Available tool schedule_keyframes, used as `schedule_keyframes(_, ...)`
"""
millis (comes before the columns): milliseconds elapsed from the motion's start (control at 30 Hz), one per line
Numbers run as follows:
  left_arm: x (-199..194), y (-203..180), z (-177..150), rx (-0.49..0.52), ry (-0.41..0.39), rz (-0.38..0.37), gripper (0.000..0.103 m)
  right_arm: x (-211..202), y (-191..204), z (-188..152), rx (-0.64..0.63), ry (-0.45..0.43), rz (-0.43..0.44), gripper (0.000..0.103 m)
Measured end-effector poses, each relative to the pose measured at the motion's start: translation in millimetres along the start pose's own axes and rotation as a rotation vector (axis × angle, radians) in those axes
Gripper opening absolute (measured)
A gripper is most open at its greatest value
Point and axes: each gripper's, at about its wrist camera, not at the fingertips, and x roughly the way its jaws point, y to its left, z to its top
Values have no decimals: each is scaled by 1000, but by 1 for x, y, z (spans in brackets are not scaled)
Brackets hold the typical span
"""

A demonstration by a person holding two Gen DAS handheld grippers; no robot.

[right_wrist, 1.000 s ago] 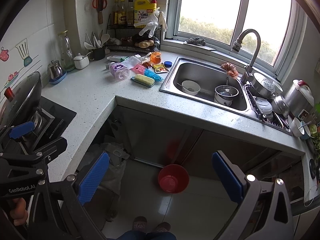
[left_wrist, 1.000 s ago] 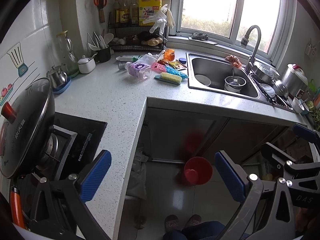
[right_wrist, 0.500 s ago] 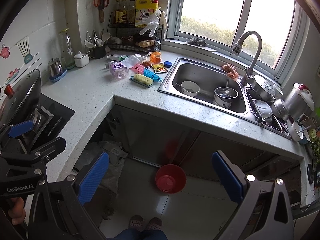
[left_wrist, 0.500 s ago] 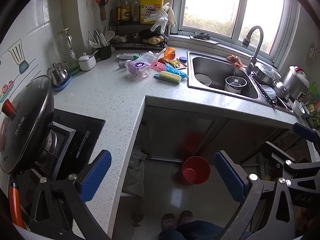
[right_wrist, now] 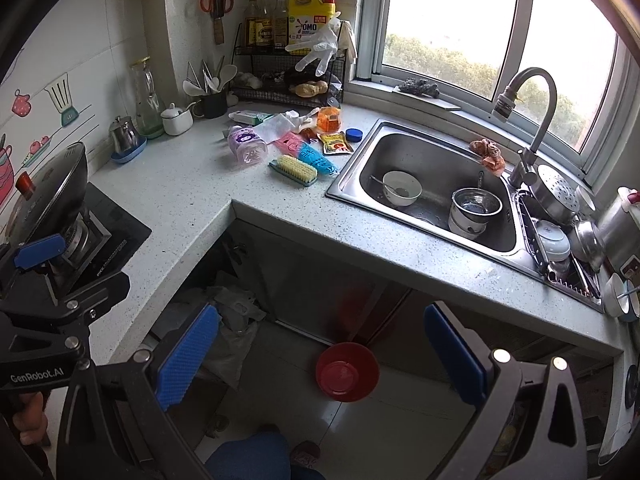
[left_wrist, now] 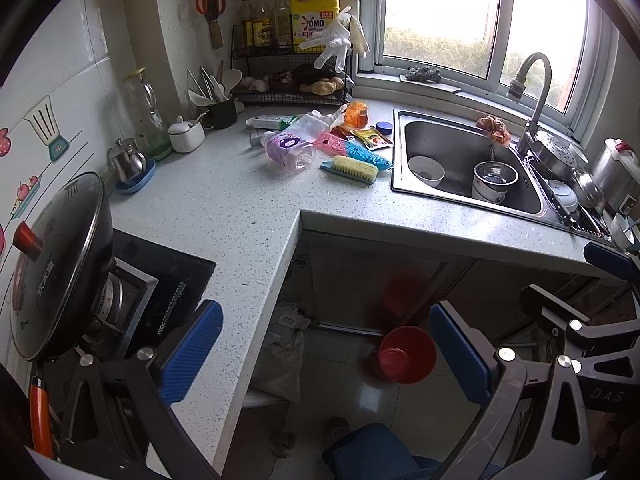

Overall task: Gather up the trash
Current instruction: 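Move both tools toward the counter and close the left tool on the grape juice bottle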

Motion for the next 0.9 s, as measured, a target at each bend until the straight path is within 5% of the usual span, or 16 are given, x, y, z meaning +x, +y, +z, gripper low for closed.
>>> schedule_keyframes(400, 100, 21, 104, -17, 35, 24, 103, 88, -10, 85, -37, -8, 31, 103)
schedule_keyframes(633, 196, 54, 193, -78, 135, 14, 103, 165, -13, 156, -28, 78, 43, 103)
schedule_keyframes(900, 301, 93, 258, -175, 260, -42, 103, 248, -5, 227, -58, 172, -4, 103)
